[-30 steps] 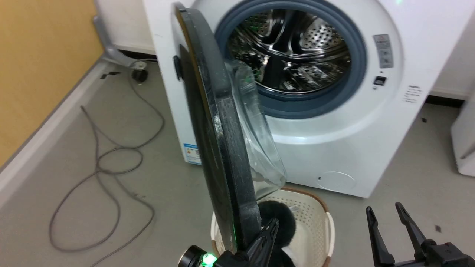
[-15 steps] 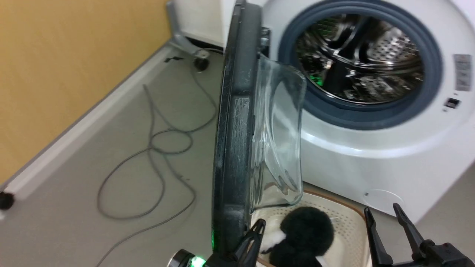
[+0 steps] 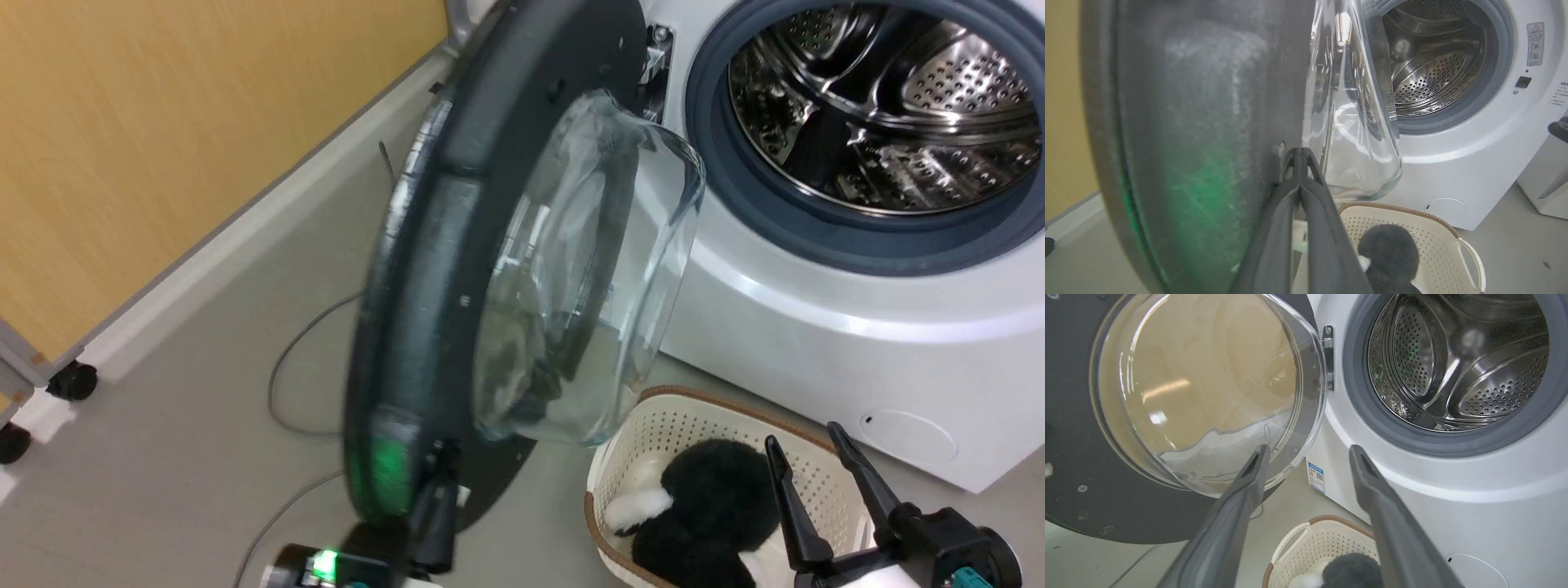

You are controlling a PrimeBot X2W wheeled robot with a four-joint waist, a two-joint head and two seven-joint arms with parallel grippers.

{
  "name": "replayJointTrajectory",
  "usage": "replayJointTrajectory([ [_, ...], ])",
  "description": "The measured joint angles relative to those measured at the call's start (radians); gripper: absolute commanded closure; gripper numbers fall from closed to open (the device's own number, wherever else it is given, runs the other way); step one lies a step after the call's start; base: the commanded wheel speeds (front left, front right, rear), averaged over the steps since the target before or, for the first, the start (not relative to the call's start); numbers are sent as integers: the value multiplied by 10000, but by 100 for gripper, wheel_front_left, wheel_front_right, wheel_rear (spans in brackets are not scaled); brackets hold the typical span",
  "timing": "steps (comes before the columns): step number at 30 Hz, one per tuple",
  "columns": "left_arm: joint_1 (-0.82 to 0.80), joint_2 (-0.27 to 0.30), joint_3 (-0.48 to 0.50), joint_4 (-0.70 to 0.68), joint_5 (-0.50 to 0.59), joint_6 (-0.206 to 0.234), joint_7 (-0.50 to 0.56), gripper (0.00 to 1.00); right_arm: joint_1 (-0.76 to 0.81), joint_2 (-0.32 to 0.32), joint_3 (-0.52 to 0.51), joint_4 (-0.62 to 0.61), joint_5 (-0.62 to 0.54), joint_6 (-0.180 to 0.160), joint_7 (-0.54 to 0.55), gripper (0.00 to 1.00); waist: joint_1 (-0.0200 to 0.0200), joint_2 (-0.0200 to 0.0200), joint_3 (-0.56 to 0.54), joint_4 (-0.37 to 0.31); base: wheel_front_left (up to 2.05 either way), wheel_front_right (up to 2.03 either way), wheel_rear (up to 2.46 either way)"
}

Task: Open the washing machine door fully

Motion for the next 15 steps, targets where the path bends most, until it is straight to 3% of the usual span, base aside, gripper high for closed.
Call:
replayJointTrajectory([
  [9,-713,-4,1902,75,-353,109,0,100,-147,-8,-174,-40,-370,0,0,0,1,0,598,66,0,0,0],
  [15,-1513,-8,3225,621,-431,-117,0,100,-140,-113,-437,-207,-454,0,0,0,1,0,998,64,0,0,0],
])
